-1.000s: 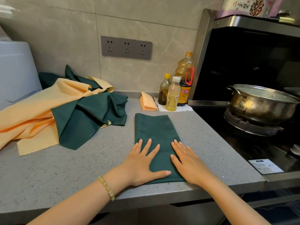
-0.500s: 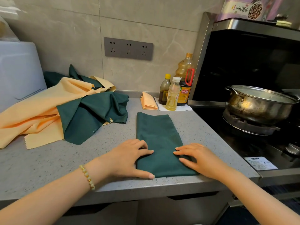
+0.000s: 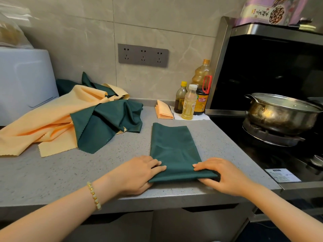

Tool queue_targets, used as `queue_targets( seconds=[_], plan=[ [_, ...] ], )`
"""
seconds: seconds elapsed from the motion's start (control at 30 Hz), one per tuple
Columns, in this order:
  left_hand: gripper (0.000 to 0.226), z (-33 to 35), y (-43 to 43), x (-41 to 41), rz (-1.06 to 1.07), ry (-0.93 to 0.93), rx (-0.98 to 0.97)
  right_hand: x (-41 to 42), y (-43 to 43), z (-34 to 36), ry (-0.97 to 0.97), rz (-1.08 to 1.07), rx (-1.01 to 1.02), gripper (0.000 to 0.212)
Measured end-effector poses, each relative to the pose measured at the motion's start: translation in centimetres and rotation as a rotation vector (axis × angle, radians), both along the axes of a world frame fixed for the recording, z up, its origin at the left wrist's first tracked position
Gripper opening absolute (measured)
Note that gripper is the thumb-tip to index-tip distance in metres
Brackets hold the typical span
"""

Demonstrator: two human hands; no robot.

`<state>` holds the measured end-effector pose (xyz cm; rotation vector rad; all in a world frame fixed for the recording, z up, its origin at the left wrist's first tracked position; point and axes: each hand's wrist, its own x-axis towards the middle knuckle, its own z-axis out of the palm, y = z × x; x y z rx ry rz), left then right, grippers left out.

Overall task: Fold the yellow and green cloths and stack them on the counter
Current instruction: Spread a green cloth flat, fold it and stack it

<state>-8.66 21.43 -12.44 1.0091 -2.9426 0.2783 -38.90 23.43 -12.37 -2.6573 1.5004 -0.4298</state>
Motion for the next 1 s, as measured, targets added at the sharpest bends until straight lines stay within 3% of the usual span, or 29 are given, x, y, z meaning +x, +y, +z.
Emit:
queue_targets(
  seconds=[0.1,0.17,0.33,0.4,0.47,0.53,0.63,0.73,0.83,0.9,0.97,1.0],
  plan=[
    [0.064,-0.4,0.1,0.9,-0.155,-0.026,-0.102,0.2,0.5,0.5,0.089,0.144,-0.104,0.047],
    [0.067,-0.3,0.1,0.8,-0.182,-0.039,-0.064,0.5,0.2,0.3,0.165,0.185,-0.074,0.056],
    [0.05,-0.9,-1.2,-0.3,-0.063,0.238,0.136,0.8,-0.4,0.4,0.168,0.118,0.119,0.067],
    [0.05,-0.7,-2.2,-0.3,-0.022,0.317,0.194,1.0,-0.6,1.0,0.135,0.078,0.16,0.054],
    [0.06,-0.5,-3.1,-0.5,0.004,0.285,0.209,1.0,-0.9,1.4,0.146,0.059,0.145,0.048],
    [0.065,-0.5,-4.0,-0.8,0.027,0.2,0.203,0.7,-1.4,1.4,0.133,0.044,0.137,0.058],
    [0.059,-1.2,-5.0,-0.8,0.069,0.239,0.203,0.8,-2.0,0.8,0.133,0.018,0.12,0.055],
    [0.046,-1.5,-5.8,-0.8,0.125,0.358,0.233,0.4,-3.3,-0.4,0.049,-0.02,0.103,0.049],
    [0.027,-1.1,-6.5,-1.6,0.226,0.583,0.351,1.0,-4.4,0.4,-0.336,-0.107,0.235,0.027],
    [0.034,-0.8,-7.4,-2.1,0.309,0.784,0.444,1.8,-5.9,1.2,-0.489,-0.165,0.24,0.031],
    [0.048,-0.5,-8.6,-2.7,0.431,0.912,0.485,2.8,-7.6,2.0,-0.487,-0.293,0.277,0.013],
    [0.042,-0.4,-9.1,-3.1,0.532,0.954,0.489,3.1,-8.5,2.1,-0.462,-0.405,0.305,0.016]
  ],
)
